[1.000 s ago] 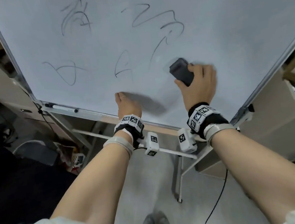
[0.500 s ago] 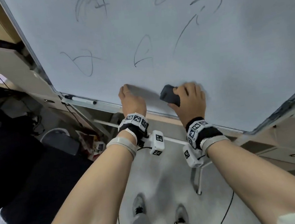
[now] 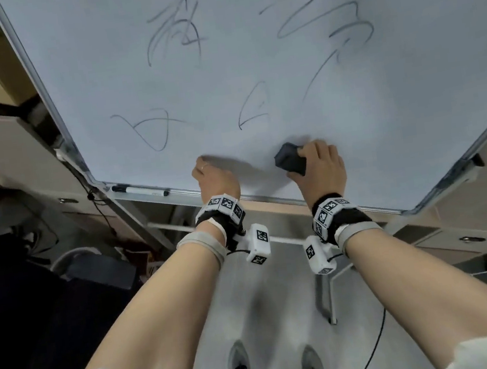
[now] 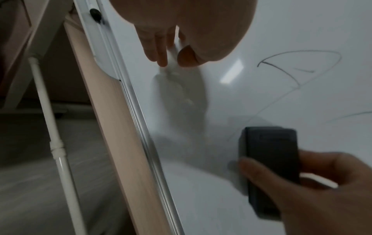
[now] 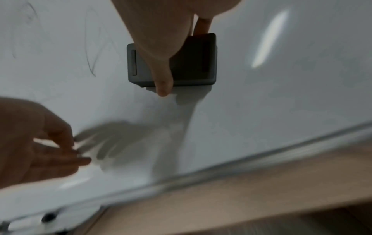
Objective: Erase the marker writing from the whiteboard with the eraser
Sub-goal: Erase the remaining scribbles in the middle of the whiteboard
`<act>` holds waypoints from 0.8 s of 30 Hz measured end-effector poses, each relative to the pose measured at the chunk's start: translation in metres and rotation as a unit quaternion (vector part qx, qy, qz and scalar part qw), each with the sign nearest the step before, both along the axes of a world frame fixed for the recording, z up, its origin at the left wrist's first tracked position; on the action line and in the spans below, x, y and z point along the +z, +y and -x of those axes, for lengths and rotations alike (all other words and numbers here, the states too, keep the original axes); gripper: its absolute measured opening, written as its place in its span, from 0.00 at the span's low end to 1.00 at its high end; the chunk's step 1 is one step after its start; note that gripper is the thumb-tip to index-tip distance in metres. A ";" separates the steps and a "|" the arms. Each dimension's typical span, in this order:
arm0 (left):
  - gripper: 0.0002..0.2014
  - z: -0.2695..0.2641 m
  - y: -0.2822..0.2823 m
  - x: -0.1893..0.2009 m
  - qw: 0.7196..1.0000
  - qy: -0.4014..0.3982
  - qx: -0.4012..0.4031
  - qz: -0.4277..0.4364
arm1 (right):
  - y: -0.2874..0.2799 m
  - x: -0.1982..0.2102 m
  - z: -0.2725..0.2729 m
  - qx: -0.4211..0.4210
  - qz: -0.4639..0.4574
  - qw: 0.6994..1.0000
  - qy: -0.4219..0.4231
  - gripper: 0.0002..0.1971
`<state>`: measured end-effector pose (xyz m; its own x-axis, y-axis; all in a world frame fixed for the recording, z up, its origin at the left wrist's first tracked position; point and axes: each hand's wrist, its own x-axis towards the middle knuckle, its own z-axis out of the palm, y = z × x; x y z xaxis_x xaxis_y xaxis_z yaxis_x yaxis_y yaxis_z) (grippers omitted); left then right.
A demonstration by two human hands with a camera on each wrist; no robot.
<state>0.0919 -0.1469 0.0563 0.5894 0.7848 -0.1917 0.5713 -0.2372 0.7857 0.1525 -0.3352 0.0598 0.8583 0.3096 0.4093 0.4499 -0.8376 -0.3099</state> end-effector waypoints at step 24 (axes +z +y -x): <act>0.30 0.004 0.011 0.021 0.995 -0.081 0.055 0.001 | 0.029 0.027 -0.006 0.083 0.052 0.995 0.010 0.28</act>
<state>0.0882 -0.1354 0.0773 0.5227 0.8463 -0.1023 0.4599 -0.1789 0.8698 0.1582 -0.3057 0.0865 0.7997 0.4872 0.3509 0.5792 -0.7801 -0.2368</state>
